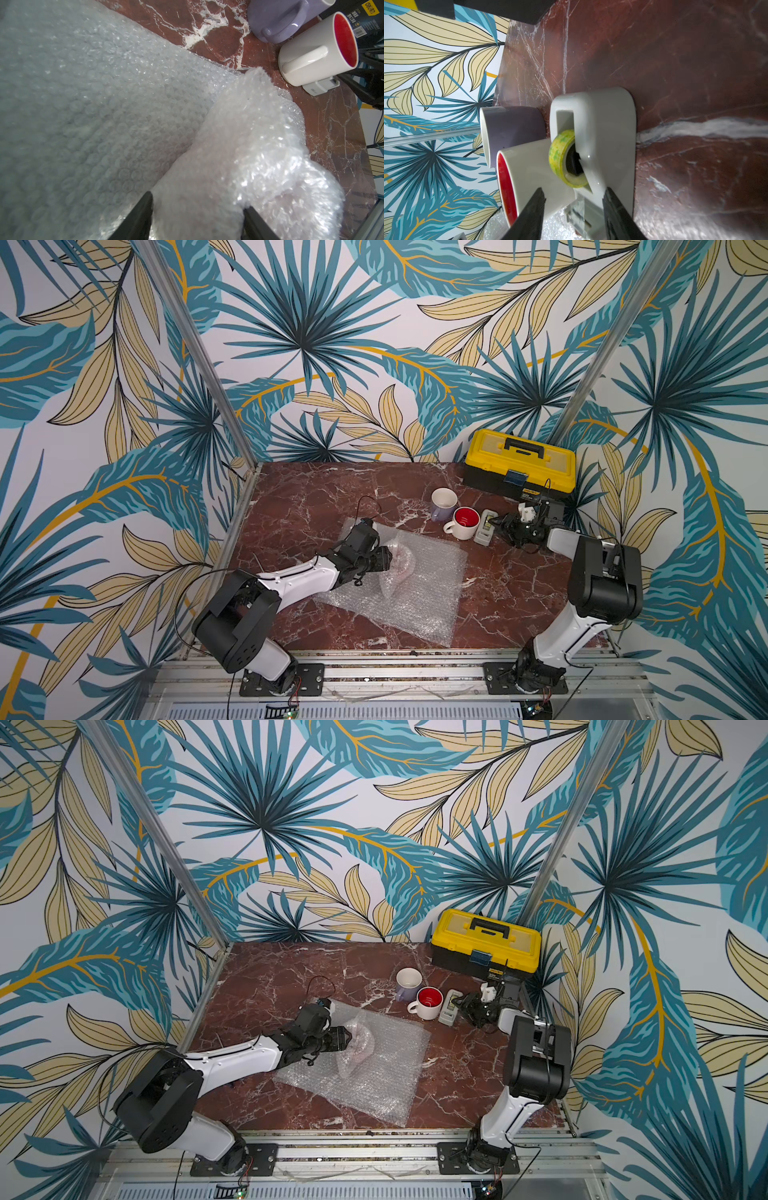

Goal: Wrap mugs in bubble wrap
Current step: Tear off the tape using the Tape Cutter.

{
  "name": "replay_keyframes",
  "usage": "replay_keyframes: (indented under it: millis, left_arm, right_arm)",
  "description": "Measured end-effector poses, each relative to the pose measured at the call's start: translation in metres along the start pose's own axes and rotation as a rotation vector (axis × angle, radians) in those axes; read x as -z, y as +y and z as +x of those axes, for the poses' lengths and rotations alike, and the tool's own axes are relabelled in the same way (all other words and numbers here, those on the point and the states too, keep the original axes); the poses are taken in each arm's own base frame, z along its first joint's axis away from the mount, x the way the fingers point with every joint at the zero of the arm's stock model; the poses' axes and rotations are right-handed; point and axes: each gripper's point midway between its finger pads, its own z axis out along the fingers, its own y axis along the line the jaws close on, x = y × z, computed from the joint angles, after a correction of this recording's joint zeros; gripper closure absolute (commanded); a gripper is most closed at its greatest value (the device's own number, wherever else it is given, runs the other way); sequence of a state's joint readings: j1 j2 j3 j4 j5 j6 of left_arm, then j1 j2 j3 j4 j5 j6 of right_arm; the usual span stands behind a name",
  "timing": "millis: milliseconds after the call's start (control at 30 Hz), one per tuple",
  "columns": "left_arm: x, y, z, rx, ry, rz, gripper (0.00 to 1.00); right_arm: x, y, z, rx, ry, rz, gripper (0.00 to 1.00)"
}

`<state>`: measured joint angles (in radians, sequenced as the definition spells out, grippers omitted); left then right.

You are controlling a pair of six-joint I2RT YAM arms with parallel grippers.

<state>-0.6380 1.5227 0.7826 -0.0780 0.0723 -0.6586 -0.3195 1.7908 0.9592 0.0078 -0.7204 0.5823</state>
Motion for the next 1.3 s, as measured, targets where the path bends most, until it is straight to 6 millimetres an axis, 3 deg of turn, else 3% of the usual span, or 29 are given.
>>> replay_keyframes:
  millis: [367, 967, 1300]
  left_arm:
    - [0.000, 0.000, 0.000, 0.001, 0.002, 0.003, 0.40]
    - [0.000, -0.001, 0.001, 0.003, 0.005, 0.005, 0.40]
    - [0.000, -0.002, 0.001, 0.003, 0.008, 0.009, 0.40]
  right_arm:
    - [0.000, 0.002, -0.001, -0.003, 0.008, -0.048, 0.57]
    - [-0.009, 0.005, 0.021, -0.020, 0.093, -0.110, 0.58]
    - [-0.021, 0.008, 0.017, -0.043, 0.115, -0.201, 0.68]
